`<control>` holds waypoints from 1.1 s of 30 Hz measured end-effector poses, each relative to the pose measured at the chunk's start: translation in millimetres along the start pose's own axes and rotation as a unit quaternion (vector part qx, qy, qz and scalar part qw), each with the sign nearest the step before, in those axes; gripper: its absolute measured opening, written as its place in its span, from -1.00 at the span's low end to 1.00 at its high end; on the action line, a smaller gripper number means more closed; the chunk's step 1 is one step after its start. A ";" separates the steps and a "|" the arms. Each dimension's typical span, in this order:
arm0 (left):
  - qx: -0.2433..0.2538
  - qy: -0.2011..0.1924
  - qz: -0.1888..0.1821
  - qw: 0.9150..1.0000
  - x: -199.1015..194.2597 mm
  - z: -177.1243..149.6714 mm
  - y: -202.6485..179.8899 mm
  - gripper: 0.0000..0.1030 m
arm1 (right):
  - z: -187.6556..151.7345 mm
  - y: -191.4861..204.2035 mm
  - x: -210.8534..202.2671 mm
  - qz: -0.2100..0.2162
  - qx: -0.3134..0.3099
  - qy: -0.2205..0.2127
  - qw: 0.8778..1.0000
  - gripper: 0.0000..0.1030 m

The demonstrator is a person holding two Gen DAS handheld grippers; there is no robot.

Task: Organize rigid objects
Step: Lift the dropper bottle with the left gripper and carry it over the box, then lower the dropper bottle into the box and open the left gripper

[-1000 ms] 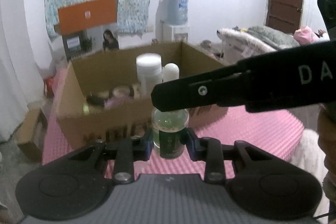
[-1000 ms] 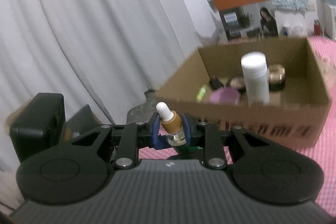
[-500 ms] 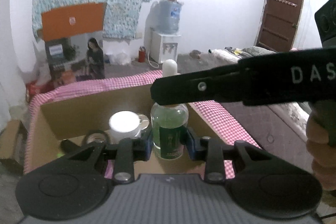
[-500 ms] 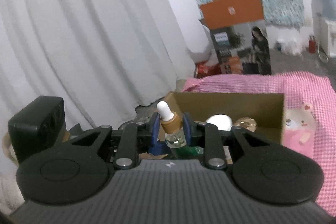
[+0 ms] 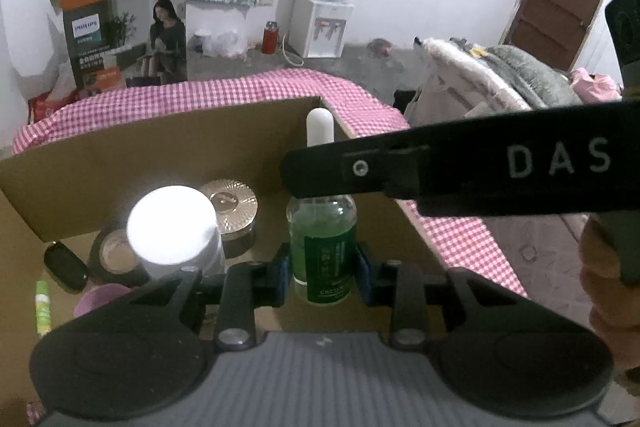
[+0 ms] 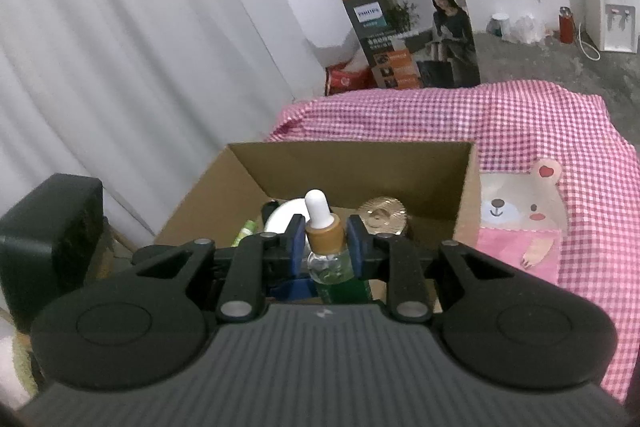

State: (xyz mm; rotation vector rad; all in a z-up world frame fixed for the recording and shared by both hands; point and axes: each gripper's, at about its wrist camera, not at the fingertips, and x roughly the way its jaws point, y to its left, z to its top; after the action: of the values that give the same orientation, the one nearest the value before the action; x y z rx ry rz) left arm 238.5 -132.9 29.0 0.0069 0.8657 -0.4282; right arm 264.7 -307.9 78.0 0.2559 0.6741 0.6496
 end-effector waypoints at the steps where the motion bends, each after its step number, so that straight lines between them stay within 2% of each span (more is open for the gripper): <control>1: -0.002 0.003 0.001 1.000 3.4 0.2 0.7 -0.35 | 1.4 -3.0 5.2 -0.002 -0.001 0.003 1.000 -0.60; 10: -0.008 0.029 -0.003 1.000 21.5 2.1 3.6 -0.31 | 2.7 -12.2 30.2 -0.011 -0.022 0.025 0.999 -0.60; 17: -0.009 0.033 0.001 0.999 23.0 -0.8 3.1 -0.24 | 1.2 -10.9 40.1 -0.018 -0.036 0.038 0.998 -0.60; 21: -0.007 0.031 0.003 0.999 20.5 -2.2 0.8 -0.08 | -1.0 -8.7 44.7 -0.028 -0.052 0.045 0.997 -0.60; 33: 0.009 0.028 -0.004 1.000 17.9 -3.5 -6.5 0.11 | -8.5 -6.5 57.2 -0.057 -0.084 0.078 0.992 -0.56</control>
State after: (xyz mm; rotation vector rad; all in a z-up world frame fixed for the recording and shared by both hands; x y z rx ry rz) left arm 243.7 -144.8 14.6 0.0323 0.9177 -0.4456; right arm 296.3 -276.6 40.4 0.0104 0.7746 0.6160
